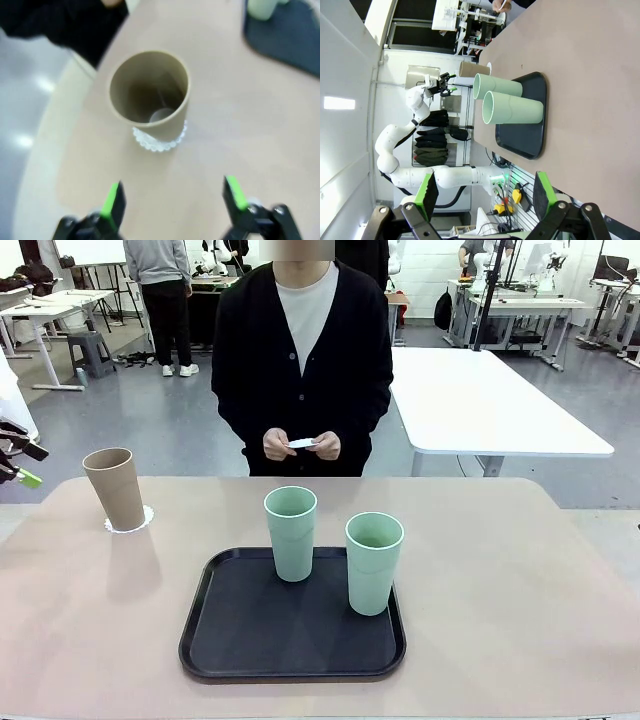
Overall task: Place coasters on the table and set cups on them.
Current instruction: Pick up one Reusable plastic cup and place it on a coaster set by the human, then take one Reusable plastic cup from the Flat Tray and place it on a coaster set by the human.
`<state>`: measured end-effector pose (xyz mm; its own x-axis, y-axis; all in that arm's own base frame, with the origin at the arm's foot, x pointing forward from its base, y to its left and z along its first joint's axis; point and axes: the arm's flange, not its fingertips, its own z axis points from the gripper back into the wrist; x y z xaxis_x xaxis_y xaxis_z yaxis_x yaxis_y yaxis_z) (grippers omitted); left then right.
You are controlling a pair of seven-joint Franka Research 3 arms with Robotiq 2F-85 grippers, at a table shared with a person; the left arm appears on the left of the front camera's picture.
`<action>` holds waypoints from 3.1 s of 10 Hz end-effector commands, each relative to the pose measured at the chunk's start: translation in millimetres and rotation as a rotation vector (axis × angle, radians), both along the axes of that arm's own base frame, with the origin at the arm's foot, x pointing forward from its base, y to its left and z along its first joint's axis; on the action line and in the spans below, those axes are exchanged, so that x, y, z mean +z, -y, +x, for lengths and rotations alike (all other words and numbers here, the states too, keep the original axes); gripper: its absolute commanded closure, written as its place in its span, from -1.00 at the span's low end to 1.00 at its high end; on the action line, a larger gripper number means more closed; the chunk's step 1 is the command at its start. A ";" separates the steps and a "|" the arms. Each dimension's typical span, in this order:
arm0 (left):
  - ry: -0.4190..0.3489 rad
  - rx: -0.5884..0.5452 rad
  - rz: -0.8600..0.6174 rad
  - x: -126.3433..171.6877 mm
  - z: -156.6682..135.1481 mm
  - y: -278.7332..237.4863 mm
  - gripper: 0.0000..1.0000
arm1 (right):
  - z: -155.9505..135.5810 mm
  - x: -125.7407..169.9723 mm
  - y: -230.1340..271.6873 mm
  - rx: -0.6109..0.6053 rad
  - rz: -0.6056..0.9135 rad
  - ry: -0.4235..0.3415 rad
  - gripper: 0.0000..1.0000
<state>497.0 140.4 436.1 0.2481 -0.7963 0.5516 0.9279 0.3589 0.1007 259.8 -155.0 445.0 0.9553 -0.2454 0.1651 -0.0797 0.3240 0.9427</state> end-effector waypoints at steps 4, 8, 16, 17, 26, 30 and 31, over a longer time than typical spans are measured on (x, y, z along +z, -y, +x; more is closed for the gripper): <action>-0.203 0.213 0.201 35.5 -32.4 79.3 -1.00 | 2.5 2.0 0.8 -0.001 0.022 0.028 -1.00; -0.202 0.227 0.219 39.8 -29.9 85.3 -1.00 | 2.5 2.0 0.8 -0.001 0.022 0.028 -1.00; -0.273 0.470 0.187 40.7 -38.5 88.6 -1.00 | 2.5 2.0 0.8 -0.001 0.022 0.028 -1.00; -0.312 0.644 0.095 28.2 -60.6 99.8 -1.00 | 2.5 2.0 0.8 -0.001 0.022 0.028 -1.00; -0.522 0.693 -0.222 5.2 -109.3 80.5 -1.00 | 2.5 2.0 0.8 -0.001 0.022 0.028 -1.00; -0.675 0.481 -0.763 10.8 -142.2 -29.9 -1.00 | 2.5 2.0 0.8 -0.001 0.022 0.028 -1.00; -0.710 0.512 -0.840 4.4 -141.8 -55.1 -1.00 | 2.5 2.0 0.8 -0.001 0.022 0.028 -1.00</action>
